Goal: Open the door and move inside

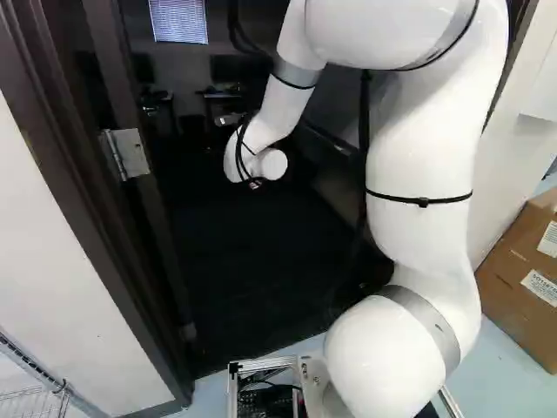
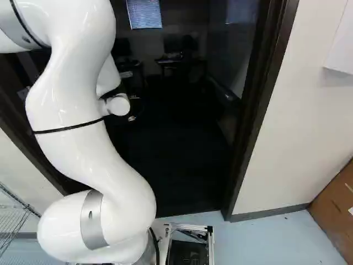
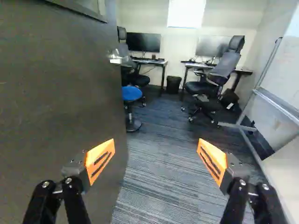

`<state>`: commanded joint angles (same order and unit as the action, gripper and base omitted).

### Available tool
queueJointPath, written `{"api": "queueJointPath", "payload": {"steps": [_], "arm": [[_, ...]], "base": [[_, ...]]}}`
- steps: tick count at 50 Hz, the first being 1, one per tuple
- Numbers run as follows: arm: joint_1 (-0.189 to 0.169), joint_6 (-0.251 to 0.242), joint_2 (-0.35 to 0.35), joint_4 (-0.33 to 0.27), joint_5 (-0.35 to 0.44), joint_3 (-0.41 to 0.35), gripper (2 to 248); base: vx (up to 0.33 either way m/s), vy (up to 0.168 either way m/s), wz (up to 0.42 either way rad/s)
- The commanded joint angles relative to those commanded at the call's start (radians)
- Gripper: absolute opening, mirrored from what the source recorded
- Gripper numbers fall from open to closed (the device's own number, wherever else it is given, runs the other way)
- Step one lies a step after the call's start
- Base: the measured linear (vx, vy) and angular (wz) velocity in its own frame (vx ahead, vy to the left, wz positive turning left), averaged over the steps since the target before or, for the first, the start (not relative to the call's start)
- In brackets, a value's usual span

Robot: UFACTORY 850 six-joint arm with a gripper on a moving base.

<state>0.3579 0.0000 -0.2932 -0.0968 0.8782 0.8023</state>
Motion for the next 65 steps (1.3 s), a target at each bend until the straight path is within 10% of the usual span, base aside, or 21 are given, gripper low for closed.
{"api": "queueJointPath", "payload": {"steps": [65], "arm": [[-0.158, 0.000, 0.238, 0.119, 0.000, -0.265, 247]], "base": [[0.000, 0.000, 0.000]]}}
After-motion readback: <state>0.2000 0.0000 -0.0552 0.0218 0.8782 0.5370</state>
